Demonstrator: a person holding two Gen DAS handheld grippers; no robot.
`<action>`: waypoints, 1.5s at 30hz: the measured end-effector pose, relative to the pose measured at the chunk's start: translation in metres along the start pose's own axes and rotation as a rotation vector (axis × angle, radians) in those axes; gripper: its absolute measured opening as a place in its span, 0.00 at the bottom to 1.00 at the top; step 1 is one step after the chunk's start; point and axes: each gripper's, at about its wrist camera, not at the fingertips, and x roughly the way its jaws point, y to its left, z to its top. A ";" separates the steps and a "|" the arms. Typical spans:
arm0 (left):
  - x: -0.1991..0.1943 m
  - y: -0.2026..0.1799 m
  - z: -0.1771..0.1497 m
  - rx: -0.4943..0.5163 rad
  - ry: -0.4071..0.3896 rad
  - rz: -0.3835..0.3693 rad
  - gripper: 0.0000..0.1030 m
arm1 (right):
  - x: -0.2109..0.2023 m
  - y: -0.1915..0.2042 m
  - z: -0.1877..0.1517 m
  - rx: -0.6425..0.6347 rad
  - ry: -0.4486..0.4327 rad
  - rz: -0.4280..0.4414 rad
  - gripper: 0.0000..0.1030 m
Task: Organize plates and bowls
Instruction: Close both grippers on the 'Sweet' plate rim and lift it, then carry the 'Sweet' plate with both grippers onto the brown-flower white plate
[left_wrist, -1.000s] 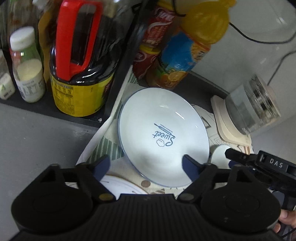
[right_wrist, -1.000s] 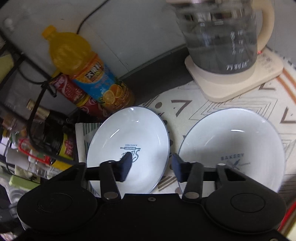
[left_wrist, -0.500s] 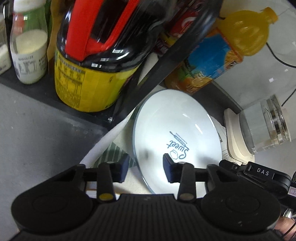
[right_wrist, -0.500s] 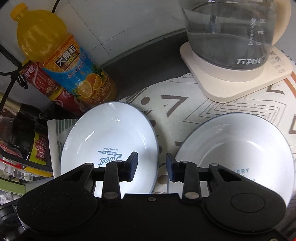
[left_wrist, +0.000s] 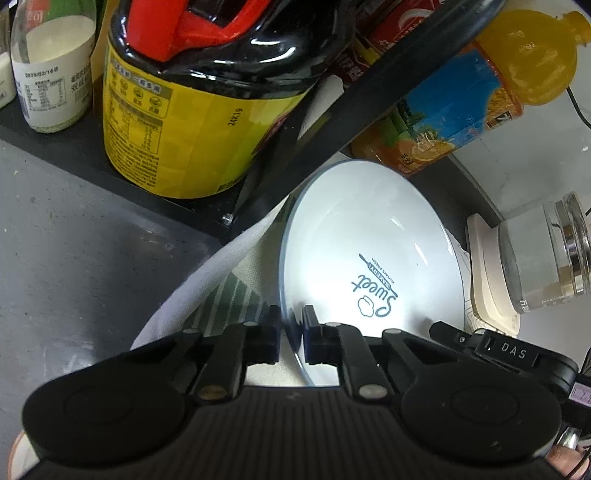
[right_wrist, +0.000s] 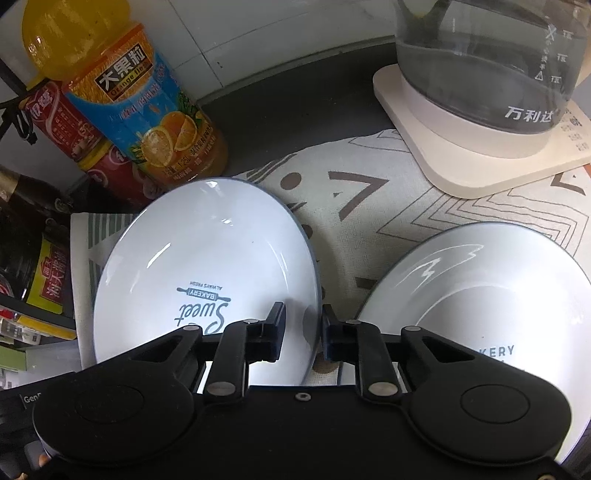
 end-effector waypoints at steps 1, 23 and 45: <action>0.001 0.000 0.000 -0.007 0.001 0.000 0.08 | 0.001 0.001 0.001 -0.005 0.002 -0.013 0.14; -0.046 0.012 -0.016 -0.041 -0.035 -0.036 0.07 | -0.054 -0.010 -0.028 0.046 -0.090 0.157 0.08; -0.124 0.034 -0.088 -0.102 -0.115 0.003 0.08 | -0.101 0.001 -0.085 -0.065 -0.096 0.275 0.09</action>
